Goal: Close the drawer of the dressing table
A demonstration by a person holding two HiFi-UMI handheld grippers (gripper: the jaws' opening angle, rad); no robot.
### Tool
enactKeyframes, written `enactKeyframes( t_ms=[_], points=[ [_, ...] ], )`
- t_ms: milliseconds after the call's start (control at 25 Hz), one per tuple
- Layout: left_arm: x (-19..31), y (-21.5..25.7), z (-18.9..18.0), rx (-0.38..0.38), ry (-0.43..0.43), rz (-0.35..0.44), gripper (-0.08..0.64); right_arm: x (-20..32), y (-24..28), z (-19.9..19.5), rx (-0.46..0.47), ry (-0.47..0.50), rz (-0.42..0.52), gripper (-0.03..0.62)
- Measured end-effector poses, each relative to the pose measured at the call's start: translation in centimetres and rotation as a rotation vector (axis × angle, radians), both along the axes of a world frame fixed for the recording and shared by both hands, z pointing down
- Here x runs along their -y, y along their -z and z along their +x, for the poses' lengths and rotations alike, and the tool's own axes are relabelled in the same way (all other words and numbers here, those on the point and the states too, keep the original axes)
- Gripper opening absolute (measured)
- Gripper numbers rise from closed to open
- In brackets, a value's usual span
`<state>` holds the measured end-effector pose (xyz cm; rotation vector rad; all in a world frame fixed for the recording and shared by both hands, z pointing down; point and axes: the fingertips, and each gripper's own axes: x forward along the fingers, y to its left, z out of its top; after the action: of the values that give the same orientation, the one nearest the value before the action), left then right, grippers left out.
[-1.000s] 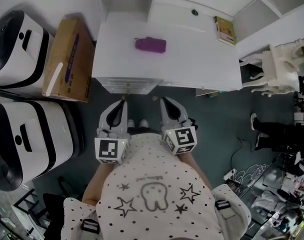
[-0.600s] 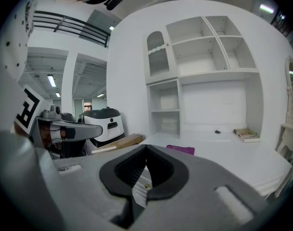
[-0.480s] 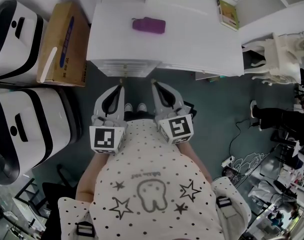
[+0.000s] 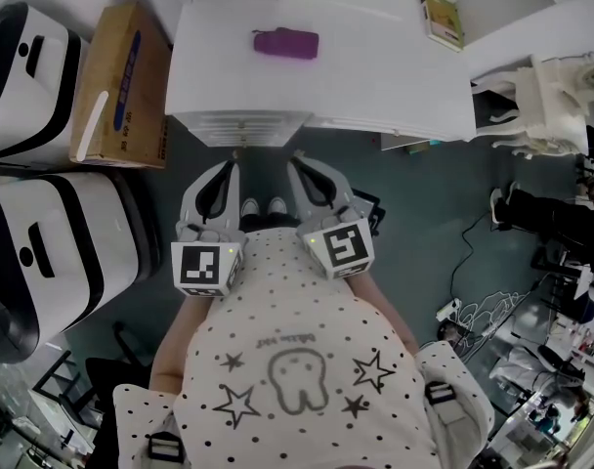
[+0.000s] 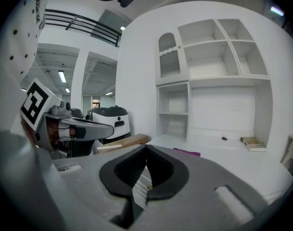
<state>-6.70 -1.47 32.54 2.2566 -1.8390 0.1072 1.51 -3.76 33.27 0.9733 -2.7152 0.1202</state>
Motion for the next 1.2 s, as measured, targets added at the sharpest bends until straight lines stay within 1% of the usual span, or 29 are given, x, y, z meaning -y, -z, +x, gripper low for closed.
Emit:
enactKeyframes(
  t_ms=[120, 280, 1200],
  points=[
    [0.12, 0.30, 0.31, -0.010, -0.006, 0.006, -0.006, 0.00, 0.08, 0.19, -0.001, -0.002, 0.000, 0.003],
    [-0.03, 0.15, 0.37, -0.019, -0.007, -0.005, -0.005, -0.06, -0.13, 0.38, 0.003, -0.002, 0.002, 0.003],
    [-0.04, 0.03, 0.23, -0.035, -0.007, -0.006, -0.005, -0.37, -0.05, 0.02, -0.014, 0.008, -0.007, 0.003]
  ],
)
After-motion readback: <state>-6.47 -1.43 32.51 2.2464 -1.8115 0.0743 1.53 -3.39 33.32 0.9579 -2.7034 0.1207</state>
